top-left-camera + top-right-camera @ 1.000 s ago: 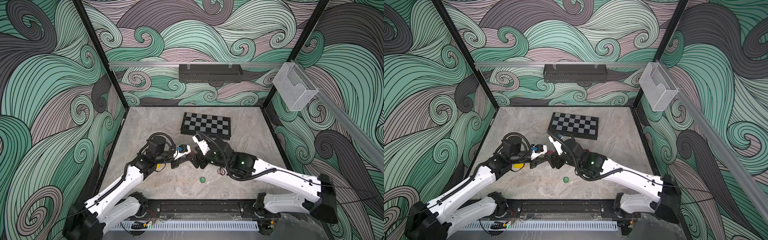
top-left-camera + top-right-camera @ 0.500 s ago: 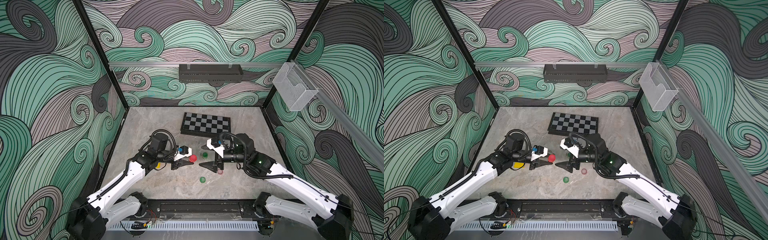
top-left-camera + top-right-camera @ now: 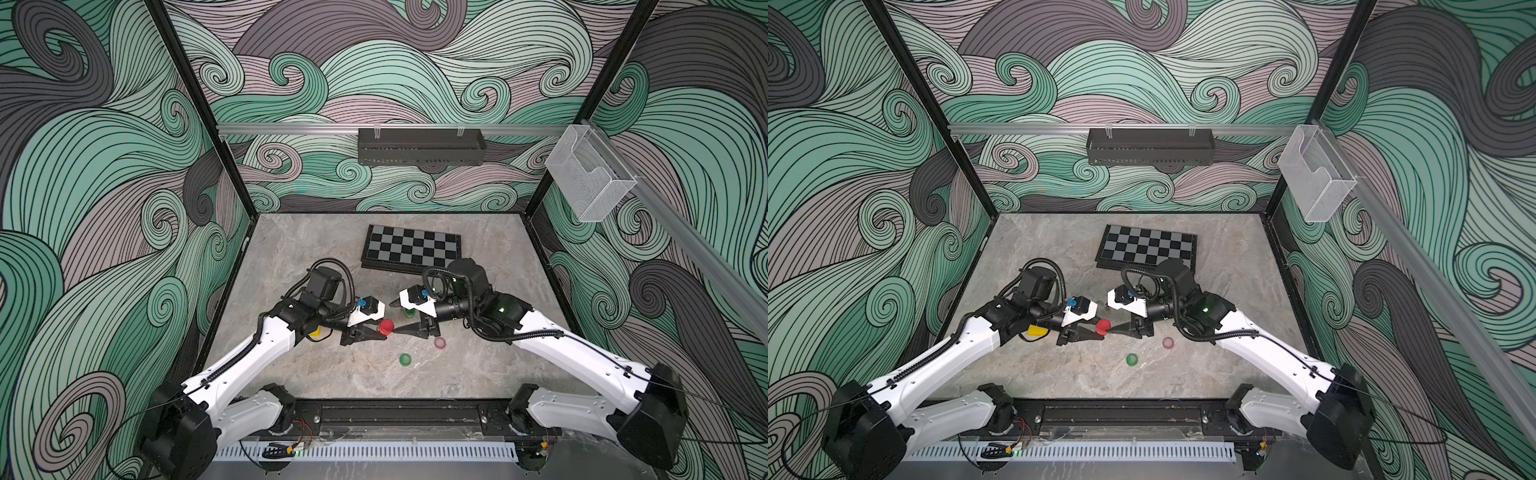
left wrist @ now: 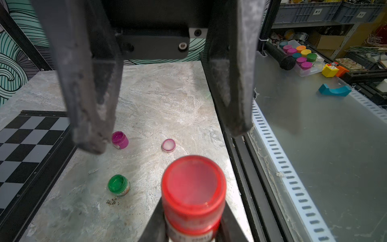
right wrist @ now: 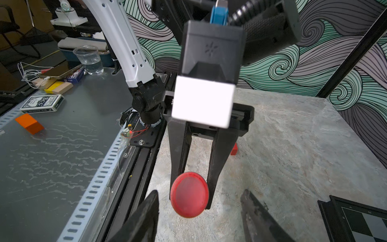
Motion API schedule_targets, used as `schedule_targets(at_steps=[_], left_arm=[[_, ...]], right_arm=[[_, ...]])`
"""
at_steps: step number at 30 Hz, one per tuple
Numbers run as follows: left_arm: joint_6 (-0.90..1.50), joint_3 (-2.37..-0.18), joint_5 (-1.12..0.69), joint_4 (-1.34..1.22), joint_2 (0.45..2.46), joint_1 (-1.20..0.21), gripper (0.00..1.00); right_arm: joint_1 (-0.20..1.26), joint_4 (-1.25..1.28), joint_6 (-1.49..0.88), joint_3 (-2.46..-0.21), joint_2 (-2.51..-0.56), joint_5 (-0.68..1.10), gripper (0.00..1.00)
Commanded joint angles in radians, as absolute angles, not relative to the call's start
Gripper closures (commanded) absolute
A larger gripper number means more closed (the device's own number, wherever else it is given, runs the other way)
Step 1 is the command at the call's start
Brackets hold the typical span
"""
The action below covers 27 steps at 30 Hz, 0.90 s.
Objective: Close the paint jar lid
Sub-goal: Screw the lid onto the paint jar.
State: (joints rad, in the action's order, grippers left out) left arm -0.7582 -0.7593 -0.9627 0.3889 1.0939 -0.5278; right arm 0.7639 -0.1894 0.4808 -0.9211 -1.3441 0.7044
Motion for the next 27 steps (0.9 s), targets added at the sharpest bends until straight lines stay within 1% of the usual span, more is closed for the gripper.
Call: schedule_targets(at_steps=[1,4,18,22,24,27], left_arm=[[-0.803,-0.809,-0.999,0.410,1.098,-0.530,0.73],[-0.804,-0.809,-0.996,0.409,1.097,-0.531,0.73],[-0.801,-0.808,-0.975,0.396,1.091,-0.531,0.73],[-0.789,-0.807,-0.965,0.381,1.086,-0.531,0.73],[-0.783,-0.803,-0.960,0.368,1.083,-0.531,0.73],[-0.772,-0.797,-0.943,0.347,1.079,-0.531,0.74]], right_arm=[[0.781,-0.206,0.572,-0.949,-1.374,0.719,0.40],[0.794,-0.213,0.582,-0.957,-1.392,0.702,0.42],[0.819,-0.219,0.579,-0.977,-1.434,0.664,0.63],[0.825,-0.222,0.575,-0.976,-1.443,0.644,0.66],[0.829,-0.215,0.568,-0.974,-1.449,0.626,0.69],[0.837,-0.197,0.536,-0.974,-1.459,0.583,0.77]])
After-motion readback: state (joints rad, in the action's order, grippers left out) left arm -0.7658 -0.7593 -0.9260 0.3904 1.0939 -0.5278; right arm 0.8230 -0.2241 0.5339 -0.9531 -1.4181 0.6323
